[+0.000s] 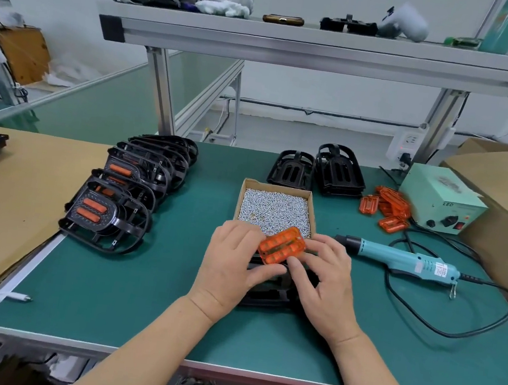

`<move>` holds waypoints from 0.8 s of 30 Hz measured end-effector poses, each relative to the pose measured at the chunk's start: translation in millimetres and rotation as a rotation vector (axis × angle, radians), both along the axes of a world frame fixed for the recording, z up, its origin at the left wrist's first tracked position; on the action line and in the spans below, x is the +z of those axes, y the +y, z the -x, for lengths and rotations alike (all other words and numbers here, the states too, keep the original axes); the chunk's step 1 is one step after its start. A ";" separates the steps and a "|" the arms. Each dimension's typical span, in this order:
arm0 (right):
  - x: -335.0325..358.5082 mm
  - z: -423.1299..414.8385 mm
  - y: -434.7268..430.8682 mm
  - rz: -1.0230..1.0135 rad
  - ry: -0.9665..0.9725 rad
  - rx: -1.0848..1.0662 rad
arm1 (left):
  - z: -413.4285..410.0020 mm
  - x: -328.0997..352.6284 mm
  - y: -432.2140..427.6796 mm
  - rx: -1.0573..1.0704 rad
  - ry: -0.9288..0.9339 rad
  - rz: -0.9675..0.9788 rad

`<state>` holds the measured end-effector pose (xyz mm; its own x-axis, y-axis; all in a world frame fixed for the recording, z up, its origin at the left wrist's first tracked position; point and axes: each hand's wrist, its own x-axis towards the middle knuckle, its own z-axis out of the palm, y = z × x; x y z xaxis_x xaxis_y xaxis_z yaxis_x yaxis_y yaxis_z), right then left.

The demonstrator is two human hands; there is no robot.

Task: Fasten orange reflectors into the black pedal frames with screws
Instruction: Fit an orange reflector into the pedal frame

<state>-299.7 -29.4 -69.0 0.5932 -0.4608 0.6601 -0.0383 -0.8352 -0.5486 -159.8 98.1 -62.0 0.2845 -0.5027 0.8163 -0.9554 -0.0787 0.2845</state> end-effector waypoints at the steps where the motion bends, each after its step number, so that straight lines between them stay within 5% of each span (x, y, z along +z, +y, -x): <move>1: 0.1 0.6 -0.3 -0.011 -0.004 0.009 | 3.3 2.3 -3.9 -0.001 -0.023 -0.011; 13: 1.1 2.7 -14.3 -0.331 -0.113 -0.003 | 31.1 12.7 -17.3 -0.006 0.019 -0.296; 19: 0.6 2.7 -13.1 -0.268 -0.103 -0.055 | 27.4 34.0 -15.4 -0.166 0.609 -0.256; 24: -0.5 2.6 -7.7 -0.212 -0.088 -0.002 | 11.6 59.2 -23.1 -0.147 0.675 -0.406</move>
